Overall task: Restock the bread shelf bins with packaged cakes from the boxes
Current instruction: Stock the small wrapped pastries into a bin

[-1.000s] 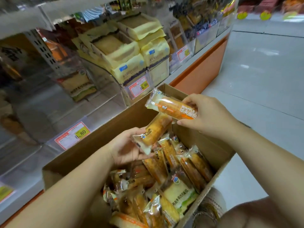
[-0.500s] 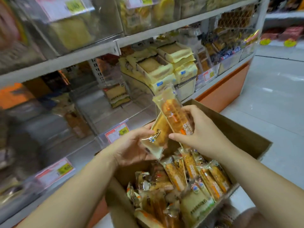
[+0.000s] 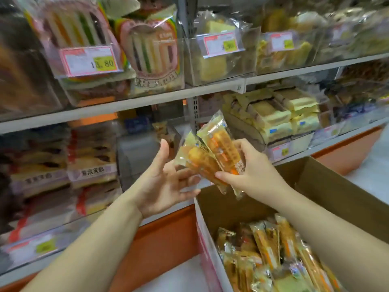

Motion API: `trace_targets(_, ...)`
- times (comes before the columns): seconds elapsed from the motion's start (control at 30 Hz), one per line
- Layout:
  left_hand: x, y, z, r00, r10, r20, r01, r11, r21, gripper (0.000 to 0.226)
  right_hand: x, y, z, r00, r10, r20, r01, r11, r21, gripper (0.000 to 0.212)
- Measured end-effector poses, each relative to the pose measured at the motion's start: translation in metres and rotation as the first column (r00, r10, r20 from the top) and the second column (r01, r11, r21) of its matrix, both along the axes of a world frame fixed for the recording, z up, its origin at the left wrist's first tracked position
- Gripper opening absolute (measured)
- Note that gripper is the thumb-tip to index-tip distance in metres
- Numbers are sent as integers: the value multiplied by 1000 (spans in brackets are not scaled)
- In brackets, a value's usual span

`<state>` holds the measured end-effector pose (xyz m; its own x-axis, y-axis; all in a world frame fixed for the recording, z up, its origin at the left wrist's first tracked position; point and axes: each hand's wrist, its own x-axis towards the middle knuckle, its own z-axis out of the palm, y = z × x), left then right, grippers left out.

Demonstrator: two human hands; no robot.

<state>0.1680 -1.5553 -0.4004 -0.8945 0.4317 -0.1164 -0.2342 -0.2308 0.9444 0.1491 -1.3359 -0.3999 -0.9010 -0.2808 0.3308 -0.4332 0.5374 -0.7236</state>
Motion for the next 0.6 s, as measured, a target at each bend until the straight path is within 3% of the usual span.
trace_targets(0.07,7,-13,-1,987,61,-150,-64,998,-20,104,-5,-27,3,1000,-4,-18,3,997,-83,49)
trace_targets(0.13,11,-20,-2,936,173,-306,-218,968,-120,82,-13,-55,4,999,-12,-42,7,993,-115,52)
trace_targets(0.2,8,-26,-3,843,334,-421,-453,864,-221,47,-23,-80,1,998,-11,-58,5,993,-116,53)
trace_targets(0.3,-6,-38,-6,700,525,-485,-680,698,-226,31,-39,-112,-6,998,-5,-55,0,996,-87,57)
trace_targets(0.43,-30,-53,-11,675,553,-488,-725,618,-304,29,-64,-134,-10,997,-54,-60,60,992,114,69)
trace_targets(0.6,-71,-64,-27,746,549,-377,-666,624,-408,38,-93,-143,-17,998,-41,38,33,980,198,47)
